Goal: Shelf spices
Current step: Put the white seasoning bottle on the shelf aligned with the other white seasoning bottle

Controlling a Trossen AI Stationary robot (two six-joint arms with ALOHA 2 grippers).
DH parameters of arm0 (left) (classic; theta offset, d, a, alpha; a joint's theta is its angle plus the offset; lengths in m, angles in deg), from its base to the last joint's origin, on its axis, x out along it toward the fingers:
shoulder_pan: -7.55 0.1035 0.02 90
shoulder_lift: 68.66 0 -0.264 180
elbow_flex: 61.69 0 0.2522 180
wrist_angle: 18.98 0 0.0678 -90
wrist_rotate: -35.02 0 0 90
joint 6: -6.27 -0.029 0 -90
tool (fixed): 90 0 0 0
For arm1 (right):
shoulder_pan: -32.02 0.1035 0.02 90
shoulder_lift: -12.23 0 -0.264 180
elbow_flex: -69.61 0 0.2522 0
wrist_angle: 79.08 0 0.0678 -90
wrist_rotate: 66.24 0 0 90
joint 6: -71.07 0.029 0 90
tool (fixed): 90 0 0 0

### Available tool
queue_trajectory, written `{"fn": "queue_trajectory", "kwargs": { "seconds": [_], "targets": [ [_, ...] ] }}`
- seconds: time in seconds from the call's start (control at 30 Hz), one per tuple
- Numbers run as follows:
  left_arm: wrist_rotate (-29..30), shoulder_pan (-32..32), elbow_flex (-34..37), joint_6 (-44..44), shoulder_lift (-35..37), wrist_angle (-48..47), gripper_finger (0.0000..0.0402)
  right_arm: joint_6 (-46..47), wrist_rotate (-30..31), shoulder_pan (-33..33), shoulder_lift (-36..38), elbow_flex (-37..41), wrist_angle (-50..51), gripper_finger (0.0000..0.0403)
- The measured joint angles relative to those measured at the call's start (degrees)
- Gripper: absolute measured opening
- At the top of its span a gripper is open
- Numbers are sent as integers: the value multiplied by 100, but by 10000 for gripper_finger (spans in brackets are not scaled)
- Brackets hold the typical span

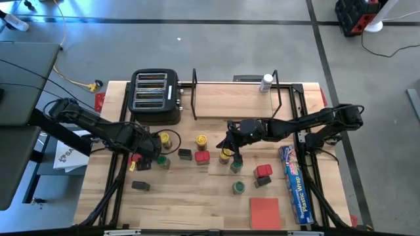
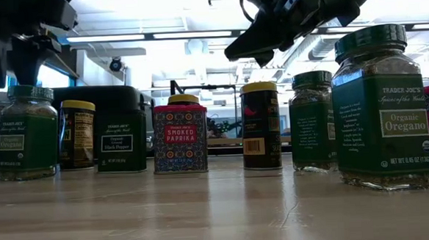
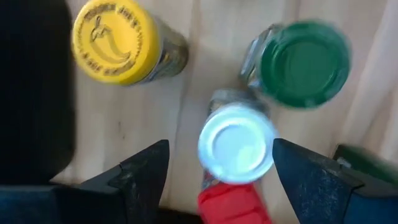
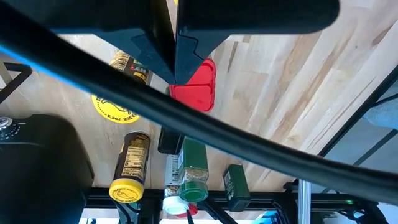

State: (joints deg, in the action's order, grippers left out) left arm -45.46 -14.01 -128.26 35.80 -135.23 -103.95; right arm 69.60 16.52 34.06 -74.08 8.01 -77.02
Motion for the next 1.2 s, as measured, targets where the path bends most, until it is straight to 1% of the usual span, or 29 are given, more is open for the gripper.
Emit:
{"fn": "queue_trajectory", "kwargs": {
  "seconds": [0.23, 0.47, 0.57, 0.67, 0.77, 0.87, 1.0, 1.13, 1.2],
  "targets": [
    [-306, 0, 391, 138, -10, 482, 282, 7, 0, 0, 0, 0, 3, 0],
    [-244, 2, 477, 69, -6, 530, 280, 11, 4, 90, 0, 0, 7, 0],
    [-231, 2, 477, -93, -6, 597, 263, 7, 2, 141, 0, 0, 8, 0],
    [-229, 2, 477, -113, -6, 668, 229, 36, 49, 183, 27, 0, 22, 0],
    [-238, 2, 475, -64, 1, 687, 195, 110, 259, 231, 146, -4, 43, 0],
    [-280, 6, 452, 106, 1, 597, 195, 105, 460, 291, 342, -4, 127, 0],
    [-255, 2, 51, 230, -4, -107, 195, 105, 666, 373, 716, -9, 213, 0],
    [74, 6, -767, 423, -4, -1046, 195, 103, 1023, 529, 1045, -9, 399, 0],
    [246, 3, -1235, 531, -1, -1315, 195, 104, 1266, 635, 1183, -9, 457, 0]
  ]
}}
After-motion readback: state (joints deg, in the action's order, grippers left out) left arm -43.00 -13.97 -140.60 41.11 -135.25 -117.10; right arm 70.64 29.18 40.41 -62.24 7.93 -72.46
